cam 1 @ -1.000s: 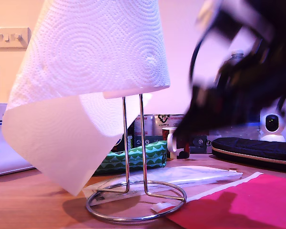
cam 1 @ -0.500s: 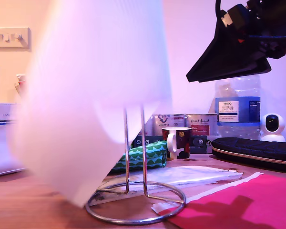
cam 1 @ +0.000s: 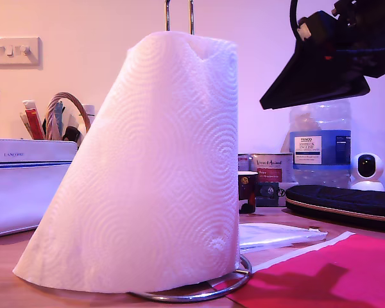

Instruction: Insert the paper towel roll into the metallic stand.

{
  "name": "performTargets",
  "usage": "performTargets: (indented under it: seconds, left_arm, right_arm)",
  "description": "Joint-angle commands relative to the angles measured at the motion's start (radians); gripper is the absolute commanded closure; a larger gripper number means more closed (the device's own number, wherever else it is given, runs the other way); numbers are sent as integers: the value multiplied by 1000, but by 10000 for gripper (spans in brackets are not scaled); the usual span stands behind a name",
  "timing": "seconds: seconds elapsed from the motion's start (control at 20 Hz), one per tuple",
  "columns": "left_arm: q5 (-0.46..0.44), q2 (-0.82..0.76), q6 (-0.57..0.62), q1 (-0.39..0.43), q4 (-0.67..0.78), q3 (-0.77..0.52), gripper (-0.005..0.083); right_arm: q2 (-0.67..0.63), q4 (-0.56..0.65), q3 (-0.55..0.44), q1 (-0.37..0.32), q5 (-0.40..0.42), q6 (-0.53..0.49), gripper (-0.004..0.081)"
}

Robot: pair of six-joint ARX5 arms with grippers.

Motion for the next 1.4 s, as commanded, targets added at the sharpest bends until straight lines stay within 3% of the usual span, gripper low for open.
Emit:
performTargets:
  seconds: [0.0, 0.15, 0.25, 0.5, 0.75, 1.05, 1.2, 1.35]
  left_arm:
    - [2, -16, -48, 21, 37, -9, 793]
    - [-2, -16, -85, 62, 95, -13, 793]
    - [-24, -18, -176, 99, 169, -32, 793]
    - [-41, -43, -234, 155, 389, -179, 793]
    - [-77, -104, -267, 217, 658, -434, 793]
    - [-114, -299, -346, 344, 982, -817, 793]
    - [-93, -377, -365, 422, 1080, -970, 793]
    - [-41, -441, -388, 494, 1138, -1094, 793]
  right_arm:
    - [-5, 18, -13, -17, 3, 18, 781]
    - [-5, 59, -14, -64, 4, 42, 781]
    - [-5, 86, -14, -113, 4, 64, 781]
    - [-5, 106, -14, -241, 6, 99, 781]
    - [-5, 187, -14, -331, 74, 118, 781]
    - [-5, 193, -14, -438, 116, 116, 781]
    - [-9, 197, -14, -513, 113, 89, 781]
    - [-44, 184, -14, -591, 57, 89, 781]
